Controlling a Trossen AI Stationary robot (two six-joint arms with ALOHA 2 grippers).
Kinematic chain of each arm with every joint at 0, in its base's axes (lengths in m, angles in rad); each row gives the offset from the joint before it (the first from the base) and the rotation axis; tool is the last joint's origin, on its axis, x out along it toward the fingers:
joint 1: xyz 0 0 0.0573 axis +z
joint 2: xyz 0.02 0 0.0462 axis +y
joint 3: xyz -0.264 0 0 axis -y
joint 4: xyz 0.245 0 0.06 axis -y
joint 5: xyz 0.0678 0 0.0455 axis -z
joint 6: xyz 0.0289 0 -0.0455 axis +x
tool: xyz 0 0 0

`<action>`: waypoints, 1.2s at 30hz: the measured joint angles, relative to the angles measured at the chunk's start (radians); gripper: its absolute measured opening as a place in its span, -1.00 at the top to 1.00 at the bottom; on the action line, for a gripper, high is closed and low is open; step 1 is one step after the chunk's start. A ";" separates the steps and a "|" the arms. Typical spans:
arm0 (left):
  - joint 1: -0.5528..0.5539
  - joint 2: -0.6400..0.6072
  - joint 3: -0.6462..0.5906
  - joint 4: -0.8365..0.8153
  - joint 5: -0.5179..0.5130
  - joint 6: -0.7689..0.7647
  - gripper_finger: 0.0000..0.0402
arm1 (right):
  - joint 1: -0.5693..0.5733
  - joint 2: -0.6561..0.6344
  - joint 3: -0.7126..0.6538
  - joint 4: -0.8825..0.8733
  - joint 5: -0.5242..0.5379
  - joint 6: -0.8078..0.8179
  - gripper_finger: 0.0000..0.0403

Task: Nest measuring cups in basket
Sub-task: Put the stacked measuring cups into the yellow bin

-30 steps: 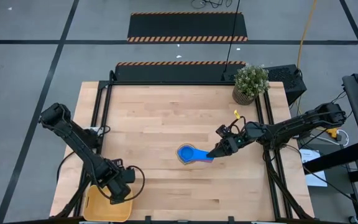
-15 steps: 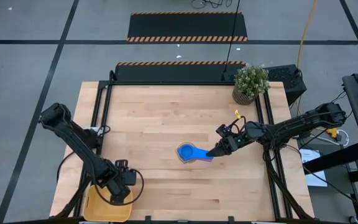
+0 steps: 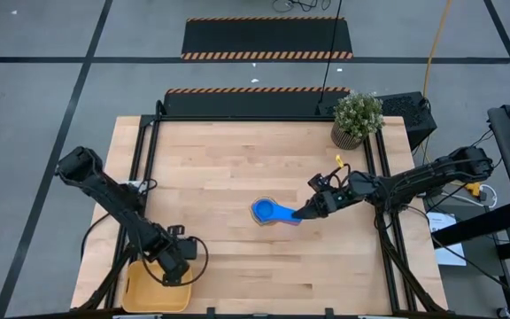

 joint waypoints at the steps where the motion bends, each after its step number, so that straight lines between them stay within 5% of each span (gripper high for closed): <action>1: 0.011 0.000 0.000 0.019 -0.002 0.013 0.19 | -0.005 0.000 0.000 -0.004 -0.001 -0.005 0.70; 8: 0.105 0.000 0.000 0.140 -0.002 0.102 0.70 | -0.045 0.001 0.000 -0.008 0.000 -0.016 0.70; 14: 0.199 0.000 0.000 0.195 -0.034 0.177 0.84 | -0.064 0.001 0.000 -0.009 -0.001 -0.023 0.70; 30: 0.408 0.000 0.027 0.320 -0.053 0.291 0.38 | -0.005 0.000 0.000 0.026 0.088 0.032 0.70; 36: 0.425 -0.009 0.145 0.115 -0.051 0.195 0.18 | 0.094 0.001 0.017 0.023 0.172 0.054 0.70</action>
